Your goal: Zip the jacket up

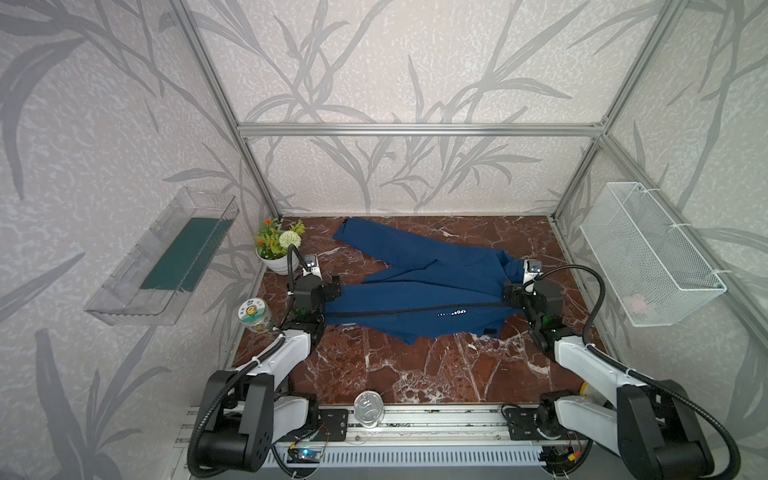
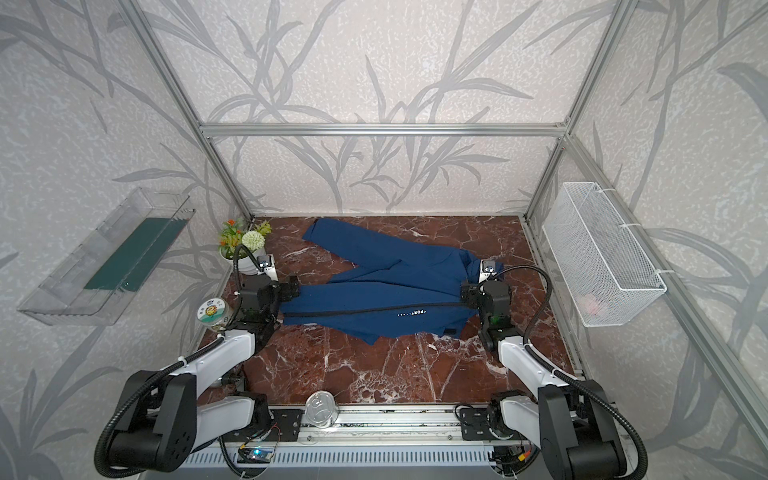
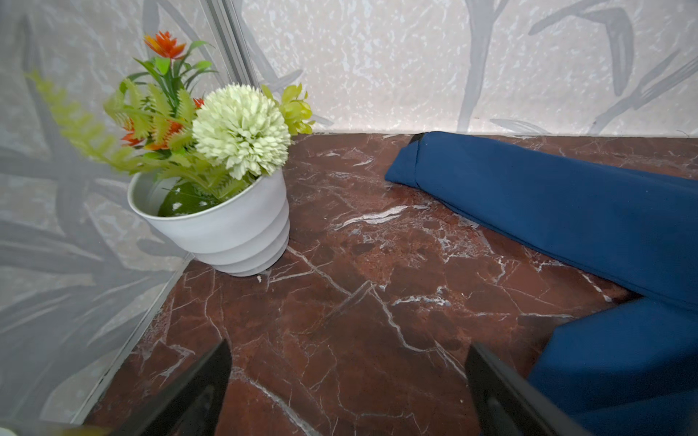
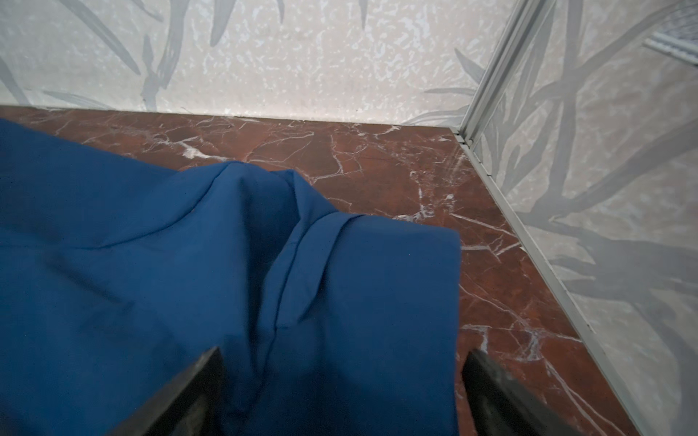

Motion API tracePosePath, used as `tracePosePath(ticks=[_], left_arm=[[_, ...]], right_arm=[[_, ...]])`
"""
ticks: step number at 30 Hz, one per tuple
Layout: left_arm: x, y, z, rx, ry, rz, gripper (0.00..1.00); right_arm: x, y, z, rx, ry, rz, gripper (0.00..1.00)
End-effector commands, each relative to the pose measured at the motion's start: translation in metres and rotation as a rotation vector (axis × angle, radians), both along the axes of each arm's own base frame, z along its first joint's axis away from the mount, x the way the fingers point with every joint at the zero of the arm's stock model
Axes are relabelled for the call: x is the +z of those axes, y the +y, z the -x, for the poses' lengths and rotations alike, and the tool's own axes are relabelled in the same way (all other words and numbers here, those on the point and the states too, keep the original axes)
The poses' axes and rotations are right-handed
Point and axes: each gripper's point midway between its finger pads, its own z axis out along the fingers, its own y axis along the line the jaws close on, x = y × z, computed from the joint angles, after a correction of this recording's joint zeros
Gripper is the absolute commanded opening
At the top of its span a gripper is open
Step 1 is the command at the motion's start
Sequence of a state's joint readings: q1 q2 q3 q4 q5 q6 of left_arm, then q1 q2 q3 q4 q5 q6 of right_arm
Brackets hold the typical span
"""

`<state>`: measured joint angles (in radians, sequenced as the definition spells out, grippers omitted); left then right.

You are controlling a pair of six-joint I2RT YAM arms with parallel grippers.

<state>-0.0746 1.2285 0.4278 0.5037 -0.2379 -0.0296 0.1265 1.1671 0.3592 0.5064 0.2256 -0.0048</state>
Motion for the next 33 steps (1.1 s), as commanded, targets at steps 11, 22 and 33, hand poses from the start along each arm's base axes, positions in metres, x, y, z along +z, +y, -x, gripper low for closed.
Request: tracePosePath(ticks=[11,22,33], left_arm=[[-0.023,0.012,-0.013,0.058,-0.086,-0.044,0.99],[-0.038,0.014,-0.018,0.058,-0.101,-0.046,0.99],[-0.038,0.018,-0.017,0.082,-0.097,-0.043,0.99]], right_arm=[[-0.028,0.012,-0.021,0.068,-0.125,0.015,0.99],[-0.037,0.010,-0.039,0.037,-0.019,0.015,0.99],[-0.037,0.009,-0.040,0.032,-0.032,0.019,0.99]])
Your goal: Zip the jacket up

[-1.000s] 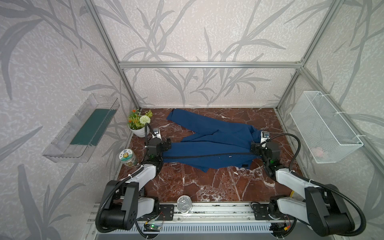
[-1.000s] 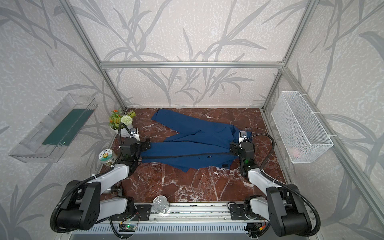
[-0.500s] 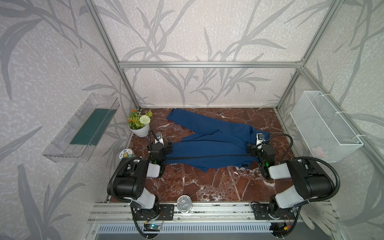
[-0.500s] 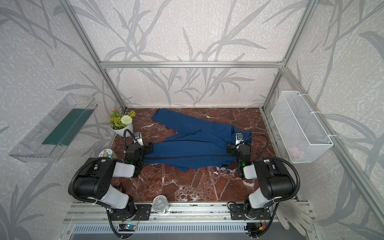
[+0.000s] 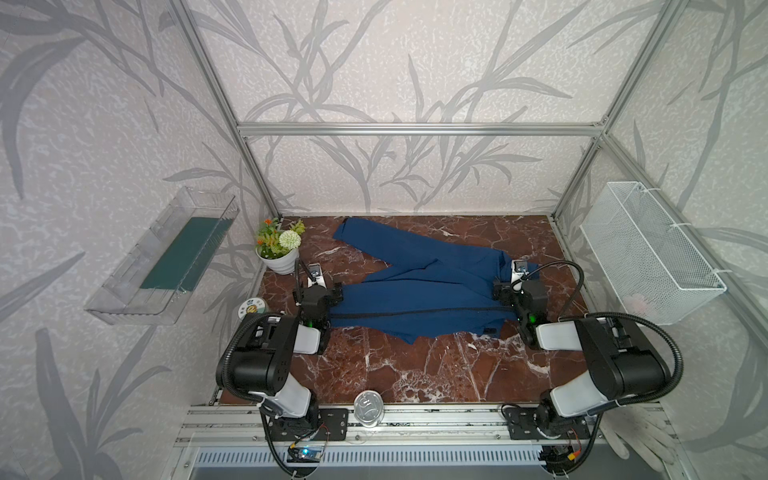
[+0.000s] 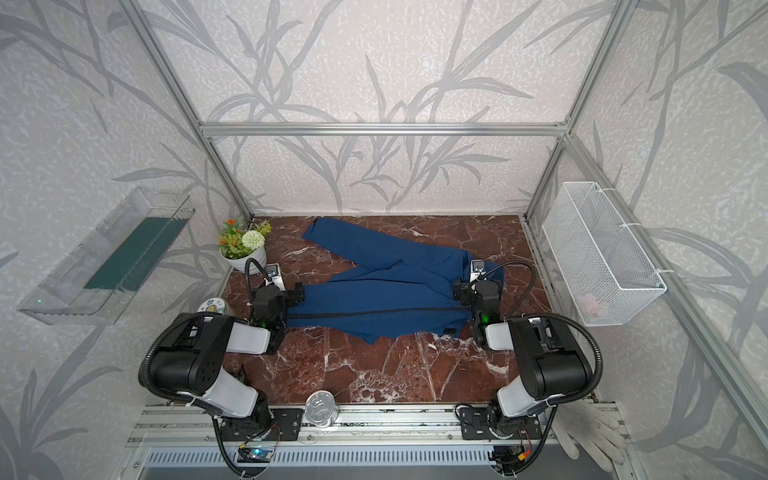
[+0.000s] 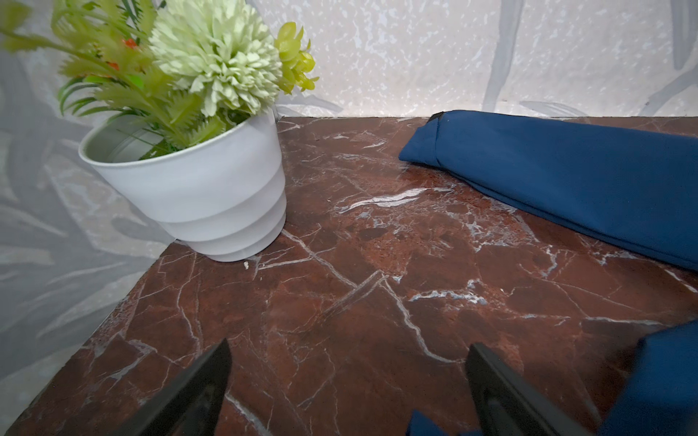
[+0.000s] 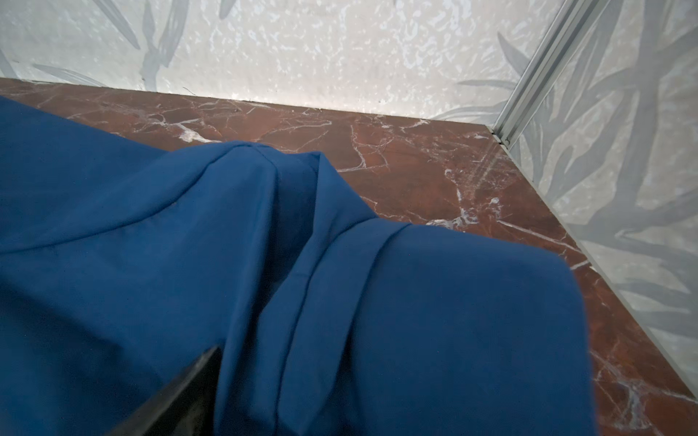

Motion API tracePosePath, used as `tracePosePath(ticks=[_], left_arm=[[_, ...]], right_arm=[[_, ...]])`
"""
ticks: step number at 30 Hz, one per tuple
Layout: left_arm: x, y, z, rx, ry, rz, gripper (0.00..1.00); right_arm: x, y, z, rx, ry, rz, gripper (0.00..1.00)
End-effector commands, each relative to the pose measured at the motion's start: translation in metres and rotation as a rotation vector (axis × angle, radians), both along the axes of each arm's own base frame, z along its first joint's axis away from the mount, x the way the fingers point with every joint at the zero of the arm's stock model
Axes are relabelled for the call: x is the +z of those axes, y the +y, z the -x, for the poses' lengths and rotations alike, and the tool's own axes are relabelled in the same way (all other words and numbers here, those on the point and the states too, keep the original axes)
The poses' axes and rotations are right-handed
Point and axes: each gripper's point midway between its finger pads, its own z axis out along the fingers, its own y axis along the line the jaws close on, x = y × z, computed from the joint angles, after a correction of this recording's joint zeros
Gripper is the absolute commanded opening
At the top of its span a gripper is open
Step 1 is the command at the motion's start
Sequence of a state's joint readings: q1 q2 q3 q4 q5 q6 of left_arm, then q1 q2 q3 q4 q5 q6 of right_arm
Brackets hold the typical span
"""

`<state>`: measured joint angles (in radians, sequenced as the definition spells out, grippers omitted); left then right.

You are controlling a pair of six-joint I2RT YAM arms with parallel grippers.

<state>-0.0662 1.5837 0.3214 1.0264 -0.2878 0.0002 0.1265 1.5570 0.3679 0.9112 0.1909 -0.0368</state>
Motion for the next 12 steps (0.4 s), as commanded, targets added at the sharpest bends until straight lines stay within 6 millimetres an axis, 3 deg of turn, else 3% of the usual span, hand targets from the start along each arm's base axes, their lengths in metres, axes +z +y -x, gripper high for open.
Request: tracePosePath(ticks=[1,12], left_arm=[[0.0128,0.0072,-0.0050,0.035,-0.044,-0.004,0.99],[0.0127,0.0075,-0.0049,0.036,-0.044,-0.004,0.99]], right_arm=[[0.0064,-0.0018,-0.0030,-0.012,-0.012,0.005,0.99],[0.0062,-0.0015,-0.0034,-0.012,-0.008,0.004,0.99]])
